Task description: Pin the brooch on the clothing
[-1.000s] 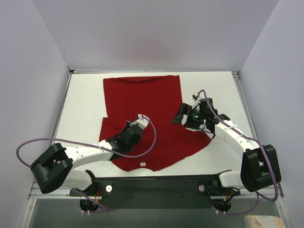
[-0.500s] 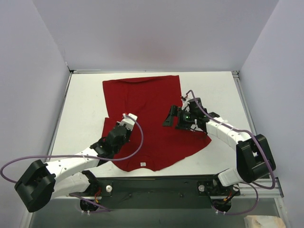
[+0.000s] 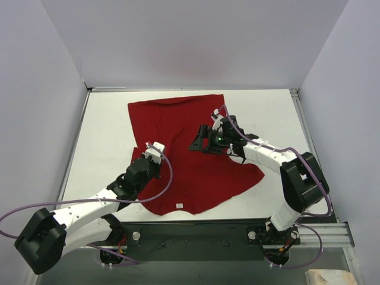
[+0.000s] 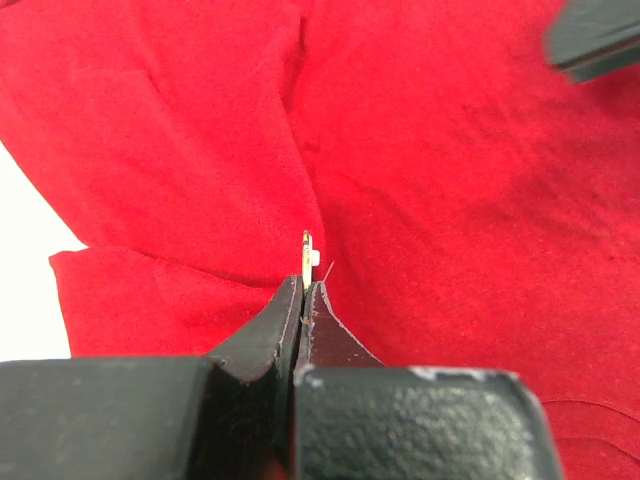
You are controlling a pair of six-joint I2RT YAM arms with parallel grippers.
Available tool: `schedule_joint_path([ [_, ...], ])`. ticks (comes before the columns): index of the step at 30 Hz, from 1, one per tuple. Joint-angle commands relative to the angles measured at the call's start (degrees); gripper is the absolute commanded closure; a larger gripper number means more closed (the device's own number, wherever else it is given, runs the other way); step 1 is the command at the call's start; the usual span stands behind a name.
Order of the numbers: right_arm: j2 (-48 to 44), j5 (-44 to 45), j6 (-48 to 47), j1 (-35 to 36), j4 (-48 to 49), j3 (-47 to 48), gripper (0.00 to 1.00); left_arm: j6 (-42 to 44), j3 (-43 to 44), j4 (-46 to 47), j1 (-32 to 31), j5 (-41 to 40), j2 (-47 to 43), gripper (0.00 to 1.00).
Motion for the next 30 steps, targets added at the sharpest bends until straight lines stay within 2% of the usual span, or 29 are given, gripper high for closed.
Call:
schedule_joint_path([
  [1, 3.0, -2.8, 3.4, 1.5, 6.1, 4.0, 0.2, -1.8, -0.9, 5.9, 1.0, 3.6, -1.5, 1.0],
  [8, 7.4, -4.3, 6.1, 4.8, 8.1, 7.9, 0.3, -4.7, -5.4, 13.4, 1.8, 4.1, -3.5, 1.0],
  [17, 8.5, -4.4, 6.8, 7.5, 10.0, 8.1, 0.35, -8.8, -10.4, 22.1, 3.0, 7.3, -6.1, 1.0],
  [21, 9.3, -4.5, 7.1, 8.1, 10.9, 7.9, 0.37, -11.1, -12.8, 28.7, 4.0, 9.6, -6.5, 1.0],
  [30, 9.3, -5.7, 6.7, 8.5, 14.5, 6.1, 0.42, -13.9, -15.9, 34.9, 6.5, 14.4, -7.0, 1.0],
])
